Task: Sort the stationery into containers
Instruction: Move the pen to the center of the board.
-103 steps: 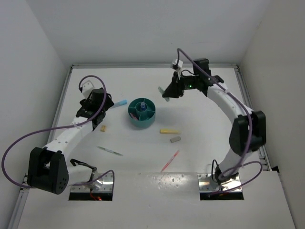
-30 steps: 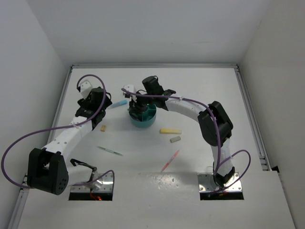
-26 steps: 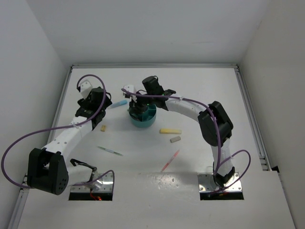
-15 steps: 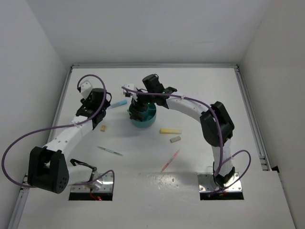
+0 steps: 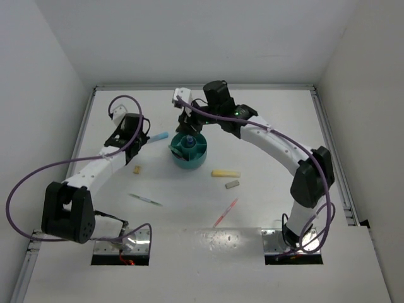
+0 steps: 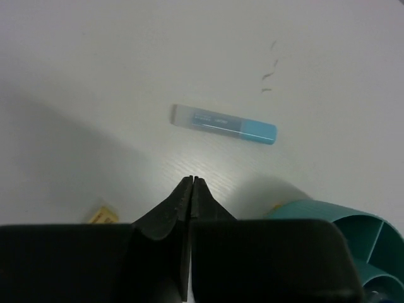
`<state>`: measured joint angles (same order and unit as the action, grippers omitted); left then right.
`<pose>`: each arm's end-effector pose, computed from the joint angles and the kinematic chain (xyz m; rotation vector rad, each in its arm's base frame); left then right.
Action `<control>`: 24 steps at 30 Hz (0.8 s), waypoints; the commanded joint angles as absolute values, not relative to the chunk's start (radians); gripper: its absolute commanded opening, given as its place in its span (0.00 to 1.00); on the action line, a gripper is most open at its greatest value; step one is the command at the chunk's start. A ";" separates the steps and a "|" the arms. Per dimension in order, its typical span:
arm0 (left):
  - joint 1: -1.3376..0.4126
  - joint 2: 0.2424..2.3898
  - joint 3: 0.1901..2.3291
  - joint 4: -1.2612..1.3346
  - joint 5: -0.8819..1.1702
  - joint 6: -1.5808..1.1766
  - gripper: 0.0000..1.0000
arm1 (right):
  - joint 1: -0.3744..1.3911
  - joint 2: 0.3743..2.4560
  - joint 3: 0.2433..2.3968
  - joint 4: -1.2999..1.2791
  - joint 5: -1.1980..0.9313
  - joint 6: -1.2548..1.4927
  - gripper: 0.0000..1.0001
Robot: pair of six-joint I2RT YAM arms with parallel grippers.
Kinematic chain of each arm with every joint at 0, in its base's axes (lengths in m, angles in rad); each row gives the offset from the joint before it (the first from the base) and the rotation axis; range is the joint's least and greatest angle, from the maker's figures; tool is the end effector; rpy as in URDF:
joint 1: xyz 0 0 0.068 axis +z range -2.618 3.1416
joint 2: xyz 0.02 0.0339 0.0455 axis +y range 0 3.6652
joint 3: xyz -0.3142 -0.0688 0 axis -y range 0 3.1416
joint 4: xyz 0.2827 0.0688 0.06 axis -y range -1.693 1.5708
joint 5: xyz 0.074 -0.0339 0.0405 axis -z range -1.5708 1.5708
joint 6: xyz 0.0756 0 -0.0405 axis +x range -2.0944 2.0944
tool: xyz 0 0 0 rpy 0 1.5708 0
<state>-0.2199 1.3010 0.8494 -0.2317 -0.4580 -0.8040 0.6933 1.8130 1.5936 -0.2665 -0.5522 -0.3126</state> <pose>0.3262 -0.0387 0.2574 -0.8512 1.9999 -0.0641 0.3644 0.3543 0.3509 -1.2907 1.6221 0.8015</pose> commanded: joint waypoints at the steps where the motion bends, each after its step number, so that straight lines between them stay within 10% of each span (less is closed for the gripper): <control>1: -0.201 1.411 0.954 -0.244 -0.360 -0.840 0.08 | 0.664 1.730 1.589 -0.299 -0.349 -0.244 0.00; 2: -0.201 1.446 1.018 -0.267 -0.377 -0.857 0.19 | 0.664 1.720 1.598 -0.319 -0.313 -0.206 0.00; 3: -0.201 1.518 1.055 -0.302 -0.394 -0.888 0.55 | 0.652 1.707 1.598 -0.356 -0.313 -0.221 0.00; 5: -0.189 1.574 1.129 -0.362 -0.376 -0.961 0.77 | 0.640 1.633 1.515 -0.341 -0.284 -0.233 0.07; 6: -0.175 1.591 1.140 -0.379 -0.361 -1.012 0.90 | 0.640 1.600 1.476 -0.303 -0.261 -0.233 0.46; 8: -0.158 1.612 1.150 -0.390 -0.328 -1.185 0.97 | 0.629 1.536 1.349 -0.246 -0.236 -0.233 0.62; 12: -0.158 1.683 1.212 -0.448 -0.341 -1.446 0.93 | 0.609 1.415 1.189 -0.135 -0.207 -0.223 0.62; 17: -0.232 1.749 1.313 -0.578 -0.432 -1.736 0.55 | 0.588 1.359 1.105 -0.100 -0.196 -0.213 0.62; 24: -0.285 1.913 1.430 -0.761 -0.431 -1.942 0.63 | 0.558 1.319 1.062 -0.071 -0.196 -0.213 0.63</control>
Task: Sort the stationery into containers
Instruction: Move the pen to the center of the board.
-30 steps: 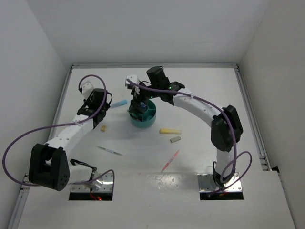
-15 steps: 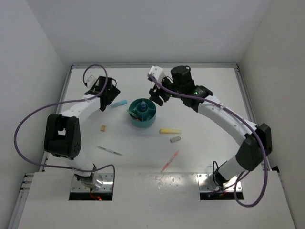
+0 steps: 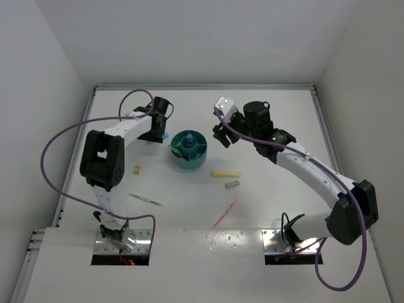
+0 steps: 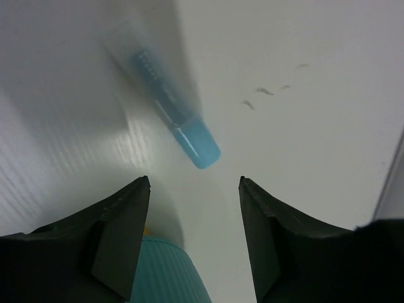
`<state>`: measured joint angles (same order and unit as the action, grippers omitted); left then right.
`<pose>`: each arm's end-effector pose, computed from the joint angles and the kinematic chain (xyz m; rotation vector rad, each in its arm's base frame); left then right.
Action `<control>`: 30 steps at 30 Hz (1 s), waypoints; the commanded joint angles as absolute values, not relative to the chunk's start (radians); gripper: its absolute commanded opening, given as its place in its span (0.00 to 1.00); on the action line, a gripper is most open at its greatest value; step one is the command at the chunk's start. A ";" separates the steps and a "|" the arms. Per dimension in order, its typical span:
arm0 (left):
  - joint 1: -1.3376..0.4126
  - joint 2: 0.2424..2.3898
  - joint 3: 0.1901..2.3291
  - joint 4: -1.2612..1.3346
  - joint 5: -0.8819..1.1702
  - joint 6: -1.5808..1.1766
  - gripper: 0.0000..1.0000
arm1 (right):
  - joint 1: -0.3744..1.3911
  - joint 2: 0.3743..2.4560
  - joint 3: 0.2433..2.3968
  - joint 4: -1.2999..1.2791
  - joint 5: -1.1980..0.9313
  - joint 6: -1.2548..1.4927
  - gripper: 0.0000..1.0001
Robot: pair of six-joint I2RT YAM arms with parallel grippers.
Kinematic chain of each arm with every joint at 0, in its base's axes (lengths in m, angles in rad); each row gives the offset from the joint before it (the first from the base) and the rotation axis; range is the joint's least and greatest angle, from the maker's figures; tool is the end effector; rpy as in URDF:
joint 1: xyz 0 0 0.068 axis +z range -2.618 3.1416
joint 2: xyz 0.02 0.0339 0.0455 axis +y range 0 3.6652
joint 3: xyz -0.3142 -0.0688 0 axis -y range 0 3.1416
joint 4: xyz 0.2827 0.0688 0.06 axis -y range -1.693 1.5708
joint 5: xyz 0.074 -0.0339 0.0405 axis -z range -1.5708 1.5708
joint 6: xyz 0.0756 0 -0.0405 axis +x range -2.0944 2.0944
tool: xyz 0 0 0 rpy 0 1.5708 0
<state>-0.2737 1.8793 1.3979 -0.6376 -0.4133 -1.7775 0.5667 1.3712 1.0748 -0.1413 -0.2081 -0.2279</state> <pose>0.4475 -0.0941 0.2063 -1.8326 1.7797 -0.2240 0.3119 0.2170 0.3336 -0.9051 1.8103 0.4244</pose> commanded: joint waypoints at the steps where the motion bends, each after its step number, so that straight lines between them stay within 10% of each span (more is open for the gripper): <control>1: -0.285 1.927 1.430 -0.761 -0.431 -1.956 0.64 | 0.558 1.319 1.052 -0.061 -0.196 -0.213 0.63; 30: -0.138 2.164 1.690 -0.946 -0.425 -1.925 0.67 | 0.511 1.252 1.012 -0.043 -0.235 -0.176 0.63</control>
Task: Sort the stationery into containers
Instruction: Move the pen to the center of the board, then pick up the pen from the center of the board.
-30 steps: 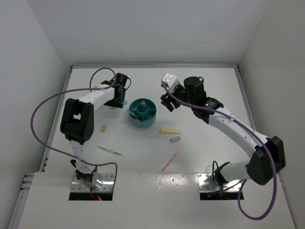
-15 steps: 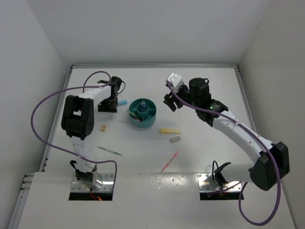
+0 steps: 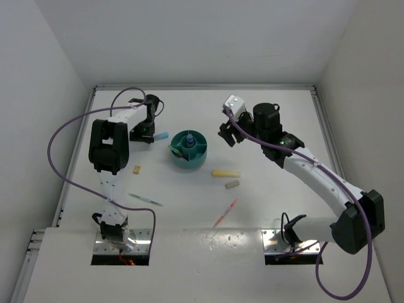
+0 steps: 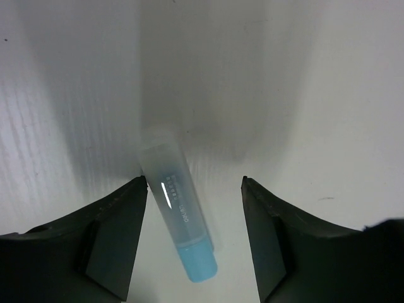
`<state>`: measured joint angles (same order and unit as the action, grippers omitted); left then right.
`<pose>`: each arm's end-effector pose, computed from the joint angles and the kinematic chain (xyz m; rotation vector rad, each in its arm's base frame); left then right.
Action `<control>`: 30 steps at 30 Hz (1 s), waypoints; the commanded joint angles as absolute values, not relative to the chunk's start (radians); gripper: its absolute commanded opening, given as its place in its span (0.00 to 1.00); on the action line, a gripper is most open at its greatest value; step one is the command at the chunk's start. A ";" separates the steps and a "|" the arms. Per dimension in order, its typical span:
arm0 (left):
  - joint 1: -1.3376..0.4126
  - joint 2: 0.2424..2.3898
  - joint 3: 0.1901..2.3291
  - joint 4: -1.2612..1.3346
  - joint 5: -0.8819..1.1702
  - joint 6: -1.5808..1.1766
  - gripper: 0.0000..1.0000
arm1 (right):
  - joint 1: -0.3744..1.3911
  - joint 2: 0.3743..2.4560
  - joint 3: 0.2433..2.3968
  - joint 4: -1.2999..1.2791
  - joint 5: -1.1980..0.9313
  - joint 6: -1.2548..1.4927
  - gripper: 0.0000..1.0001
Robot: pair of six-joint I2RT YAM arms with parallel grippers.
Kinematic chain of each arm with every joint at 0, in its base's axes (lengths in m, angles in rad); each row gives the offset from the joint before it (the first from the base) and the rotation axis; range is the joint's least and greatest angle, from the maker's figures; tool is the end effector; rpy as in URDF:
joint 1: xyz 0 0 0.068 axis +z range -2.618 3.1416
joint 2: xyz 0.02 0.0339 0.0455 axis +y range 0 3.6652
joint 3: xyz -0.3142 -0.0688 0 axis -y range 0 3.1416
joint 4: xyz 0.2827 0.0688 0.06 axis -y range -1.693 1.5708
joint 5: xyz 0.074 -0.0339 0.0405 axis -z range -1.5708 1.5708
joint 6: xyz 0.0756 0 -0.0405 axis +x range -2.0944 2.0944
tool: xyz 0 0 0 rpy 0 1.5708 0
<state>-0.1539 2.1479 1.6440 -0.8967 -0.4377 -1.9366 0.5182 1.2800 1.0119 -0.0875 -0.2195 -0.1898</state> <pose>0.4912 -0.0438 0.1524 -2.1149 1.6430 0.1012 0.3019 0.1911 0.3460 -0.8101 1.7642 0.4304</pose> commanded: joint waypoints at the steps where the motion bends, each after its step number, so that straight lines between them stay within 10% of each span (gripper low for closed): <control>1: -0.138 2.164 1.703 -0.946 -0.425 -1.925 0.67 | 0.511 1.252 1.012 -0.043 -0.235 -0.176 0.63; 15: -0.138 2.180 1.658 -1.031 -0.391 -1.891 0.62 | 0.502 1.232 1.003 -0.034 -0.235 -0.156 0.63; 30: -0.120 2.155 1.565 -0.922 -0.383 -1.827 0.15 | 0.483 1.183 0.983 -0.023 -0.274 -0.138 0.63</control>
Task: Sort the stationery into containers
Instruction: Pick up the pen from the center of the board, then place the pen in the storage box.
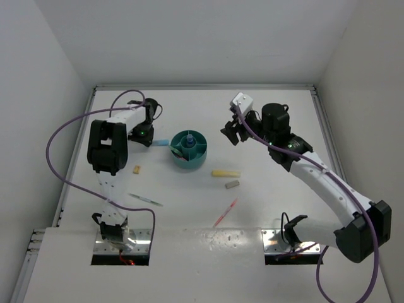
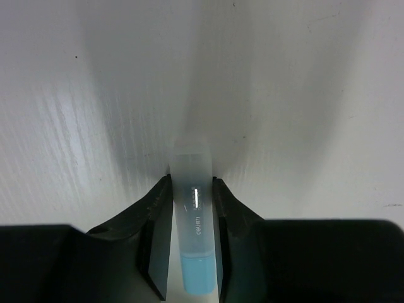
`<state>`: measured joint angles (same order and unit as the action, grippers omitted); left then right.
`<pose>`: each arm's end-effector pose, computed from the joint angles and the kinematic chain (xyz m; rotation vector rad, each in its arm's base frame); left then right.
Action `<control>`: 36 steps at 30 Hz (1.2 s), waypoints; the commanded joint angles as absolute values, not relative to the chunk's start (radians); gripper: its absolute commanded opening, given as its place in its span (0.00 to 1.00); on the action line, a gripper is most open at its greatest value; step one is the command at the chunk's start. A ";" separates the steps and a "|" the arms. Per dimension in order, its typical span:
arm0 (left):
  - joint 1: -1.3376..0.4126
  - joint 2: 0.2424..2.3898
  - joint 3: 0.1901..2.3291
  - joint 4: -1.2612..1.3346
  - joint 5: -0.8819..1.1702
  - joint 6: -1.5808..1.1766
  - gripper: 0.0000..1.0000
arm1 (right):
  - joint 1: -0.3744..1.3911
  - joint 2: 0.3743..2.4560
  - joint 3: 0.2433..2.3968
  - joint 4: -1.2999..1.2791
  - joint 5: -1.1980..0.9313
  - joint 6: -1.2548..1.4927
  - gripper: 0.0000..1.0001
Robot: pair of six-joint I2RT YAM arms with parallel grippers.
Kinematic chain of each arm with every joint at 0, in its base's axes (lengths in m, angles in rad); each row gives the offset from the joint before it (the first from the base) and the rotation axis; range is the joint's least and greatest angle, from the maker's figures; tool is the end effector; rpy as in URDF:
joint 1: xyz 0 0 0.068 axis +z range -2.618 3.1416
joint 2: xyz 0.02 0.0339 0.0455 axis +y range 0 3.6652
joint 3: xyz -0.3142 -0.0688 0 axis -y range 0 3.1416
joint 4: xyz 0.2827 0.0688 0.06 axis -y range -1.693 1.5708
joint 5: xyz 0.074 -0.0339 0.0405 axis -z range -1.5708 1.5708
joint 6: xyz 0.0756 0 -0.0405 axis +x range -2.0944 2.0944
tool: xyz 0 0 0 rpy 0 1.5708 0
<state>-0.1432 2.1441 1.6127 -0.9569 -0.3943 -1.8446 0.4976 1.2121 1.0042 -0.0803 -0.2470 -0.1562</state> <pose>0.4757 -0.0392 0.1426 -2.0894 1.8027 0.2052 0.2899 0.1785 0.3662 -0.7637 1.7134 0.4654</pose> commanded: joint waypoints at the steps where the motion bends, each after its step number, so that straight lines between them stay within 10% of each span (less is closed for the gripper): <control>1: -0.120 2.155 1.565 -0.922 -0.383 -1.827 0.13 | 0.483 1.183 0.983 -0.023 -0.275 -0.138 0.63; 6: -0.120 2.106 1.606 -0.861 -0.426 -1.705 0.04 | 0.474 1.183 0.974 -0.023 -0.285 -0.138 0.59; 10: -0.101 2.020 1.693 -0.809 -0.555 -1.505 0.00 | 0.465 1.192 0.974 -0.043 -0.308 -0.156 0.00; 12: -0.101 1.942 1.703 -0.740 -0.600 -1.302 0.00 | 0.465 1.192 0.962 -0.043 -0.308 -0.166 0.00; 14: -0.101 1.886 1.669 -0.611 -0.589 -1.074 0.00 | 0.465 1.203 0.962 -0.032 -0.319 -0.175 0.35; 16: -0.101 1.769 1.593 -0.409 -0.530 -0.885 0.00 | 0.465 1.213 0.953 -0.041 -0.328 -0.196 0.44; 21: -0.101 1.523 1.246 0.007 -0.321 -0.753 0.00 | 0.456 1.236 0.943 -0.041 -0.350 -0.196 0.45; 36: -0.255 1.601 1.226 0.109 -0.078 -0.555 0.00 | 0.419 1.267 0.934 -0.041 -0.390 -0.206 0.45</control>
<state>-0.2417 1.6131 1.2125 0.0135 -0.1226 -0.6220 0.4316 1.2613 0.9386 -0.0761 -0.3599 -0.1913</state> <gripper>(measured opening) 0.315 0.450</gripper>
